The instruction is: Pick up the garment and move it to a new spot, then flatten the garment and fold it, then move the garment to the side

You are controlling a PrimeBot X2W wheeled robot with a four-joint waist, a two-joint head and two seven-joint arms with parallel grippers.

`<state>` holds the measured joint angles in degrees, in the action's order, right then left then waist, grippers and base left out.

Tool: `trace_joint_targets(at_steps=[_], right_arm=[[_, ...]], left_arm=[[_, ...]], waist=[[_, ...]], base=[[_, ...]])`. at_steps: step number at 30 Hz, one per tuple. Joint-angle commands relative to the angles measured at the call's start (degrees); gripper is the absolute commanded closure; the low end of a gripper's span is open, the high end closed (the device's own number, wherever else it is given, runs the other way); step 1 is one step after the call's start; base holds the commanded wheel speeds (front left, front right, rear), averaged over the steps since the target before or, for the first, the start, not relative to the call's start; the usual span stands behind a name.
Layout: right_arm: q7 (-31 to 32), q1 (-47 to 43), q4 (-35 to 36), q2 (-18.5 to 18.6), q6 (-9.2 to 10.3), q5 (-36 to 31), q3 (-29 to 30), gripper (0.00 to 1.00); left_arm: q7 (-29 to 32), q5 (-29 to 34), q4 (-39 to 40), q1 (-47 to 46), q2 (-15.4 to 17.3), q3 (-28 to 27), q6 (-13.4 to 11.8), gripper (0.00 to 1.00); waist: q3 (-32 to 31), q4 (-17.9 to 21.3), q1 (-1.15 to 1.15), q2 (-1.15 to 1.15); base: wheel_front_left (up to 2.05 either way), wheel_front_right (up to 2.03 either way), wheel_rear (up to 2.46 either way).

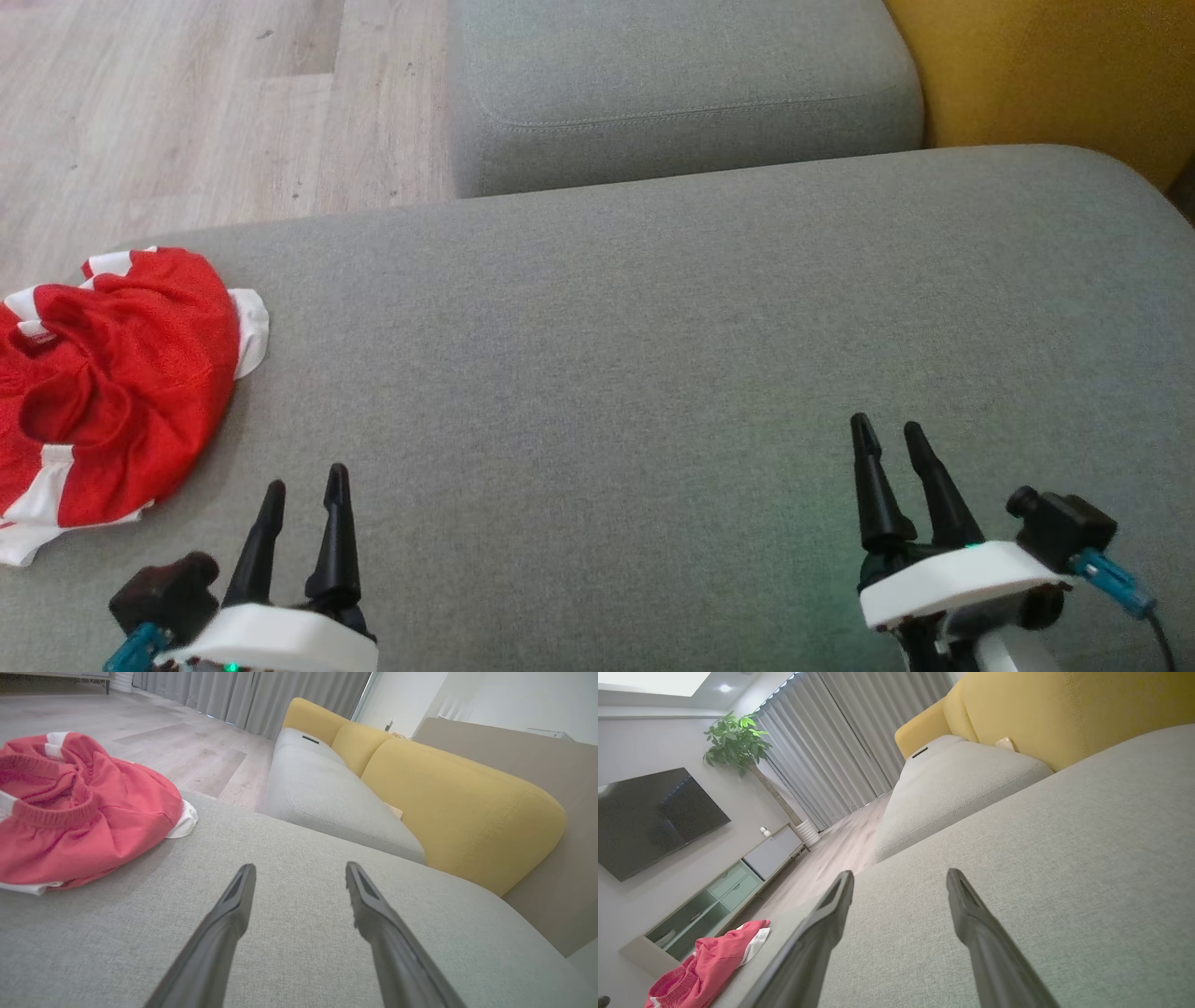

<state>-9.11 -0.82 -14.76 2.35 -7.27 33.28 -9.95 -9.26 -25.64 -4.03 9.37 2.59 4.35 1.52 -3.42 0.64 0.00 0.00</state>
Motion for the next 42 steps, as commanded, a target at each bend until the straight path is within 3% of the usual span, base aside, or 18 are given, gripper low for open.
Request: trace_joint_targets(at_steps=[1,30,42], right_arm=[[-1.0,1.4,1.9,0.4,-0.19,-2.2,-1.6,0.00],[-5.8,0.7,1.4,0.5,-0.22,-20.2,-3.8,0.00],[-5.9,0.8,1.2,0.5,-0.22,-20.8,-3.8,0.00]], left_arm=[[-0.9,2.3,2.5,-1.6,0.2,-1.3,-0.2,0.00],[-5.6,20.4,5.6,0.6,0.3,-0.4,-1.3,0.00],[-5.7,20.8,5.4,0.7,0.3,-0.5,-1.1,0.00]], waist=[[0.0,0.0,0.00,0.00],[-0.8,0.4,0.00,0.00],[-0.9,0.6,0.00,0.00]], base=[[0.00,0.00,0.00],[0.00,0.00,0.00],[0.00,0.00,0.00]])
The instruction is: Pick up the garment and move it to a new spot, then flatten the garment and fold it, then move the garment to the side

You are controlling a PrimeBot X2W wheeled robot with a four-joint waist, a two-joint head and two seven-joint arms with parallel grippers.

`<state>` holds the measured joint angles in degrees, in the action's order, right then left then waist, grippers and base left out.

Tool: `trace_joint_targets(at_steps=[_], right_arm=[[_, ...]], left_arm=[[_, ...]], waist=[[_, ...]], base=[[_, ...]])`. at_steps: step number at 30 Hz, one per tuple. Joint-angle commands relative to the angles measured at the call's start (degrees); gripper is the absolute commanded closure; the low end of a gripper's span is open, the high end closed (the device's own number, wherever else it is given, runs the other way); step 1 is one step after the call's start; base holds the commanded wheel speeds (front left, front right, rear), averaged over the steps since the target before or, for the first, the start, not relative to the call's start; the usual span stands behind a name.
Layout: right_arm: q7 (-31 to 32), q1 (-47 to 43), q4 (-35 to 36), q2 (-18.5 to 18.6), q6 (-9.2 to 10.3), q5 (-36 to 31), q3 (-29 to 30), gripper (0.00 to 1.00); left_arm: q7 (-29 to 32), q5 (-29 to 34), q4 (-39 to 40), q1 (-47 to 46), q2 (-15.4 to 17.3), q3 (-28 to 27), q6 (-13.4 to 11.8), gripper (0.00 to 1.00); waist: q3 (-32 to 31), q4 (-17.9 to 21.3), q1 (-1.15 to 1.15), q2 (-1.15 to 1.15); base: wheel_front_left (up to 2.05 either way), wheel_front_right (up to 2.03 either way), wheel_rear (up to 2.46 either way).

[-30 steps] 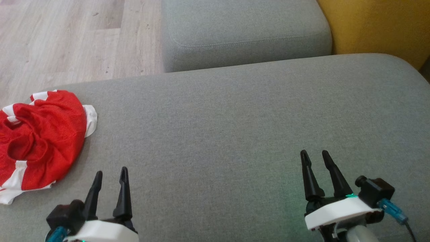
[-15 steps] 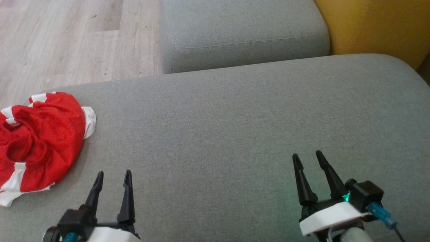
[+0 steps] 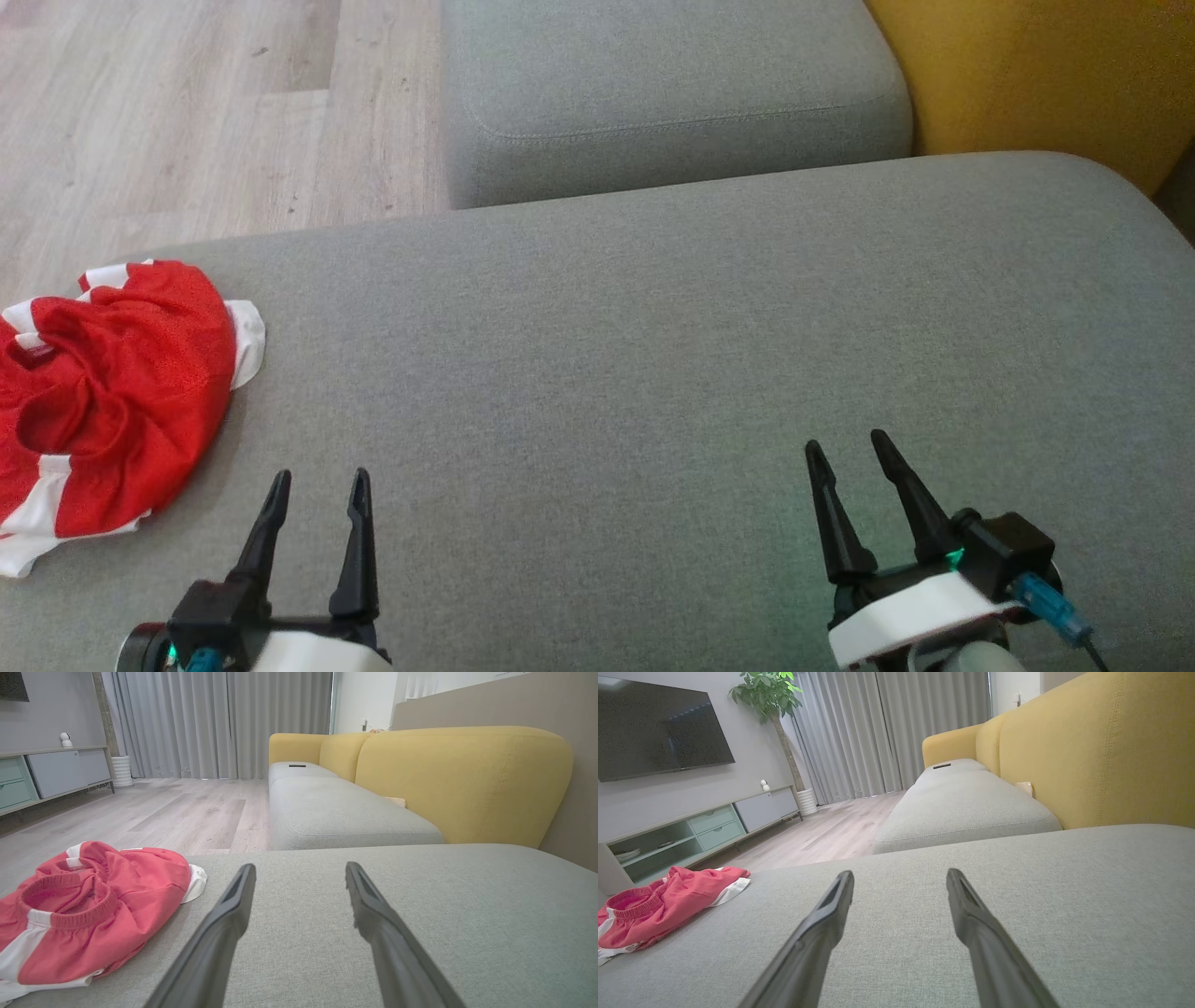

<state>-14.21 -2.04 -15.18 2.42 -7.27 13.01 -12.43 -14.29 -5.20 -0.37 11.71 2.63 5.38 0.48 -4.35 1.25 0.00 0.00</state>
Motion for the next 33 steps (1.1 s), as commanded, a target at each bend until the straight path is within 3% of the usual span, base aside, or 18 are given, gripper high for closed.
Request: trace_joint_targets(at_steps=[1,10,19,33], right_arm=[[-0.8,2.0,1.7,0.5,-0.22,-0.6,-1.3,0.00],[-0.8,1.6,1.6,0.5,-0.22,-1.1,-1.0,0.00],[-0.8,0.4,1.6,0.5,-0.22,-1.8,-0.8,0.00],[-0.8,-1.1,1.2,0.5,-0.22,-1.4,-1.6,0.00]], left_arm=[[-0.7,0.4,1.7,-1.6,0.2,-1.5,0.0,0.00],[-0.7,0.6,0.8,-2.0,0.2,-1.6,0.5,0.00],[-0.7,1.2,0.5,-1.4,0.2,-2.5,-0.1,0.00],[-0.7,3.6,0.7,1.0,0.3,-5.8,0.7,0.00]], waist=[[0.0,0.0,0.00,0.00],[0.2,-0.9,0.00,0.00],[0.2,-6.6,0.00,0.00],[-1.5,-20.3,0.00,0.00]], base=[[0.00,0.00,0.00],[0.00,0.00,0.00],[0.00,0.00,0.00],[0.00,0.00,0.00]])
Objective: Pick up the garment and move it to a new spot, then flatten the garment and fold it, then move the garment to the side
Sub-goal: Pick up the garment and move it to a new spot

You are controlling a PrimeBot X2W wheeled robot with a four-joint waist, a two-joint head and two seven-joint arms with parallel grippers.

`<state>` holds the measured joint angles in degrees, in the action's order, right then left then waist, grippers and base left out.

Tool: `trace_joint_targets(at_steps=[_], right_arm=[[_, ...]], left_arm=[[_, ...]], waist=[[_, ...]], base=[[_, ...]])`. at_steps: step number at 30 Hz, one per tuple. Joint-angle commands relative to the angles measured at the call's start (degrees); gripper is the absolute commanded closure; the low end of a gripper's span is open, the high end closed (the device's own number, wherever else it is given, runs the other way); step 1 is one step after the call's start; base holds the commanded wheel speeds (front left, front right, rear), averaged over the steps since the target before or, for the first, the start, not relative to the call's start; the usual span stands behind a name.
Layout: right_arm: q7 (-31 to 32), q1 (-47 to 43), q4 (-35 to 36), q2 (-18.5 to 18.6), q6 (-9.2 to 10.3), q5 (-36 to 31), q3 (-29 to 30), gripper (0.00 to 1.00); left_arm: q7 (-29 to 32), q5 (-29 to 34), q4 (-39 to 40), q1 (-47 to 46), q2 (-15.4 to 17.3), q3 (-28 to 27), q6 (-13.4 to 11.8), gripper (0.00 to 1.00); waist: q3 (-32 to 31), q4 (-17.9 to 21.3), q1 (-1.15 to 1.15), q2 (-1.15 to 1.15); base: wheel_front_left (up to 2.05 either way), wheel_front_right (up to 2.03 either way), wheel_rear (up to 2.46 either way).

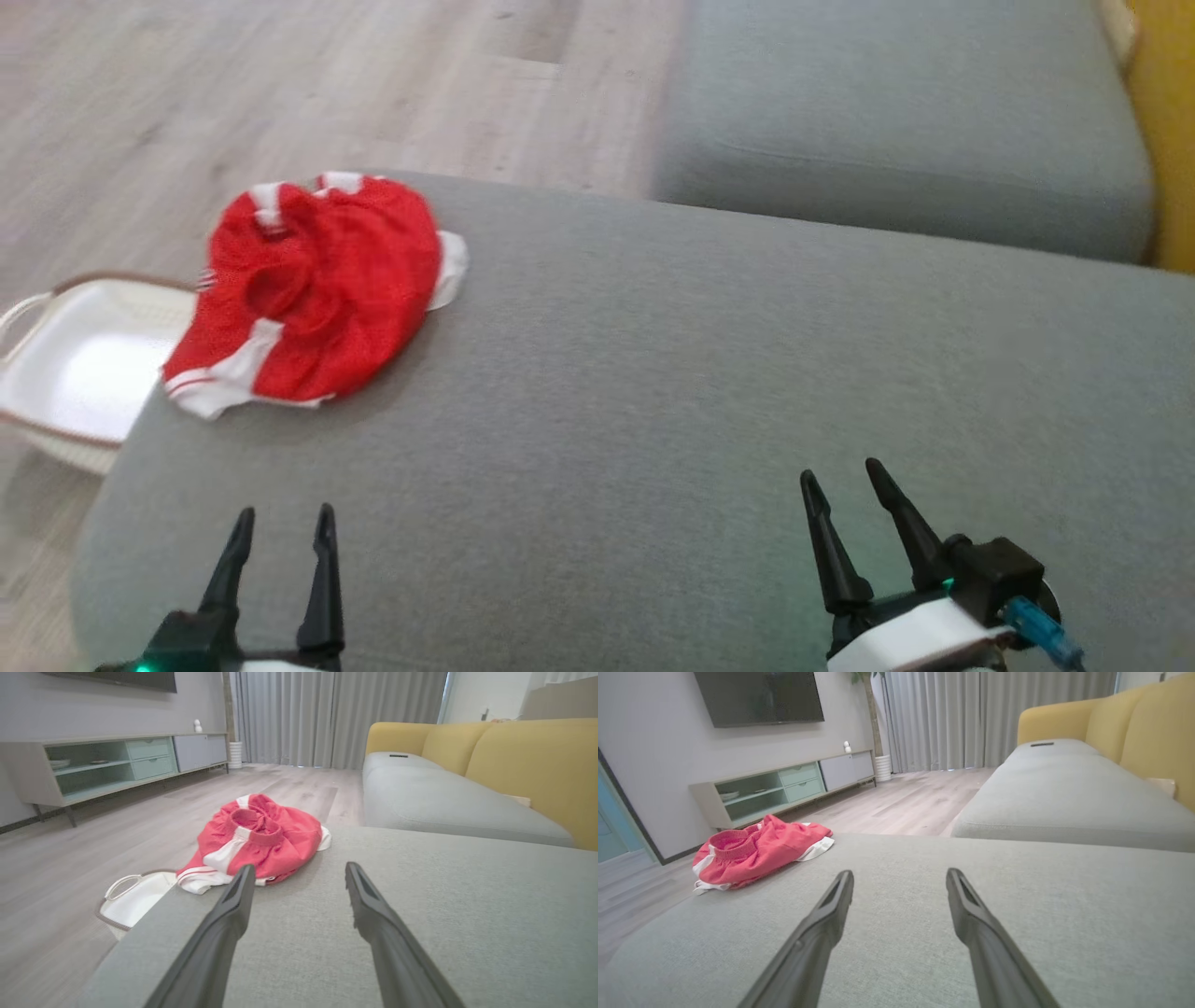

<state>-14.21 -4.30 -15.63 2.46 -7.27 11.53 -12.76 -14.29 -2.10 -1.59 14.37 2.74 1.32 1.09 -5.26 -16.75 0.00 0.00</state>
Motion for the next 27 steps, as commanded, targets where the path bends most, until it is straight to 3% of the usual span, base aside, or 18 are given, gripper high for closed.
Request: trace_joint_targets(at_steps=[1,6,13,22,27], right_arm=[[-0.8,1.1,1.6,0.4,-0.22,0.1,-1.5,0.00],[-0.8,1.1,1.6,0.4,-0.22,0.5,-2.2,0.00],[-0.8,2.4,1.3,0.4,-0.22,0.0,-3.9,0.00],[-0.8,1.7,1.3,0.4,-0.22,-2.0,-0.9,0.00],[-0.8,2.9,3.5,0.4,-0.22,-4.9,1.4,0.00]], left_arm=[[-0.7,0.6,2.0,-1.5,0.2,-2.0,0.2,0.00],[-0.7,1.0,2.2,-0.7,0.3,-3.0,0.6,0.00],[-0.7,0.6,3.2,0.0,0.3,-5.0,-0.6,0.00],[-0.7,1.1,4.3,-1.9,1.0,-6.0,-0.4,0.00],[-0.7,0.9,7.1,-8.4,1.9,-7.7,-0.9,0.00]], waist=[[-0.7,-3.1,0.00,0.00],[-1.0,-6.8,0.00,0.00],[0.2,-8.3,0.00,0.00],[2.1,-9.2,0.00,0.00],[7.7,-7.3,0.00,0.00]], base=[[0.00,0.00,0.00],[0.00,0.00,0.00],[0.00,0.00,0.00],[0.00,0.00,0.00],[0.00,0.00,0.00]])
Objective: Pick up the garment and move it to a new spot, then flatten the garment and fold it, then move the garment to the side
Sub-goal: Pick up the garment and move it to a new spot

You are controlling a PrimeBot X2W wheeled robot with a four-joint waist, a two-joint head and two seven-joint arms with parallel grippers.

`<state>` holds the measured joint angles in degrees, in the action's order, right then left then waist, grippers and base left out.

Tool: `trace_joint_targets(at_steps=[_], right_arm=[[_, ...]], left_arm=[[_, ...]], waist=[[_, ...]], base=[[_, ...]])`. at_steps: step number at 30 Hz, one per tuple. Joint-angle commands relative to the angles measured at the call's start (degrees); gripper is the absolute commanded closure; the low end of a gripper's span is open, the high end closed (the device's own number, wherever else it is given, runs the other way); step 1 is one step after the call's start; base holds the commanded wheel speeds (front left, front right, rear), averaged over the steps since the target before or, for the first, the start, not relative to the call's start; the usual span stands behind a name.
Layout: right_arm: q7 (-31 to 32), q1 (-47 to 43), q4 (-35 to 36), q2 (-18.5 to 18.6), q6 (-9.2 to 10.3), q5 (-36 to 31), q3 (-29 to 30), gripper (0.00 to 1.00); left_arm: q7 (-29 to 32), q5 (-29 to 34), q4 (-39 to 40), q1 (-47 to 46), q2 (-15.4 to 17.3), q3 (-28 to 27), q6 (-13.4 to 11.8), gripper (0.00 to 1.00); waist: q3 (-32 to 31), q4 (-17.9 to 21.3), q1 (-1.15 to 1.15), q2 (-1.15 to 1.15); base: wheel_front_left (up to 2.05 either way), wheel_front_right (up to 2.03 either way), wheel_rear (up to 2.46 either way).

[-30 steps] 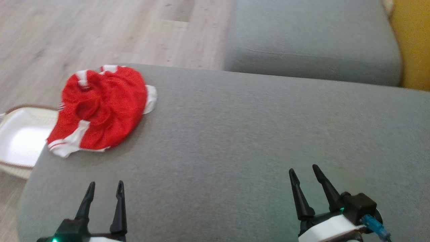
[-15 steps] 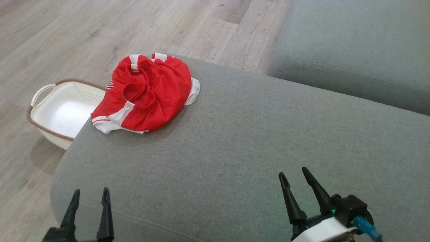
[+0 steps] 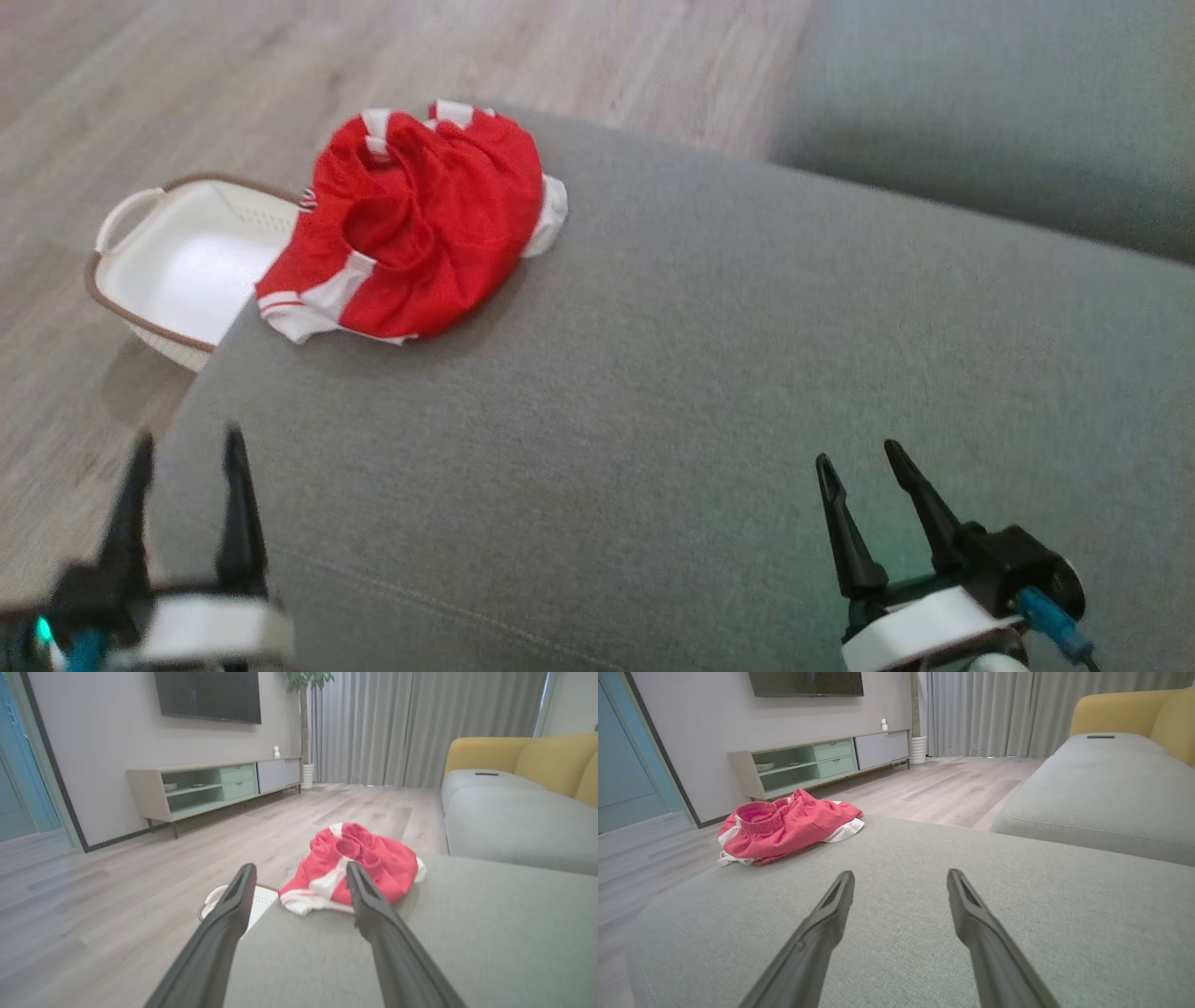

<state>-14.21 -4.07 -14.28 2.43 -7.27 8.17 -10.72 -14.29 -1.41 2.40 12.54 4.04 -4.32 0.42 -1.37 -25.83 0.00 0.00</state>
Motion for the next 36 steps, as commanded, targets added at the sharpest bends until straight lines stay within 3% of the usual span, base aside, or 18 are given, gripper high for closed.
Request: trace_joint_targets(at_steps=[1,5,9,13,18,28,36], right_arm=[[-0.8,3.1,2.3,0.4,-0.22,-2.5,-0.4,0.00],[-0.8,4.4,2.8,0.4,-0.22,-4.9,1.0,0.00],[-0.8,5.8,3.4,1.7,-0.22,-6.9,2.3,0.00],[-0.8,6.7,5.3,4.3,-0.22,-8.0,3.3,0.00],[-0.8,7.4,7.8,8.4,-0.22,-8.5,4.5,0.00],[-0.8,9.5,11.1,12.0,-0.22,-8.4,5.7,0.00],[-0.8,10.7,12.2,12.4,-0.22,-8.4,6.7,0.00]], left_arm=[[-0.7,-0.7,3.1,-8.0,0.5,-2.6,-0.3,0.00],[-0.7,-3.5,1.0,-12.6,0.3,-3.3,0.8,0.00],[0.1,-4.3,-6.0,-21.5,2.1,-1.9,2.9,0.00],[6.4,-5.4,-15.1,-34.1,4.3,0.8,5.0,0.00],[12.3,-6.9,-28.7,-51.4,5.8,2.6,5.9,0.00],[23.1,-6.7,-54.3,-72.1,10.8,1.2,1.7,0.00],[26.0,-8.3,-63.7,-76.4,13.2,-0.2,-0.3,0.00]], waist=[[5.0,2.2,0.00,0.00],[8.3,3.3,0.00,0.00],[12.3,3.9,0.00,0.00],[16.4,4.0,0.00,0.00],[22.1,4.5,0.00,0.00],[30.2,9.2,0.00,0.00],[33.1,11.6,0.00,0.00]], base=[[0.00,0.00,0.00],[0.00,0.00,0.00],[0.00,0.00,0.00],[0.00,0.00,0.00],[0.00,0.00,0.00],[0.00,0.00,0.00],[0.00,0.00,0.00]])
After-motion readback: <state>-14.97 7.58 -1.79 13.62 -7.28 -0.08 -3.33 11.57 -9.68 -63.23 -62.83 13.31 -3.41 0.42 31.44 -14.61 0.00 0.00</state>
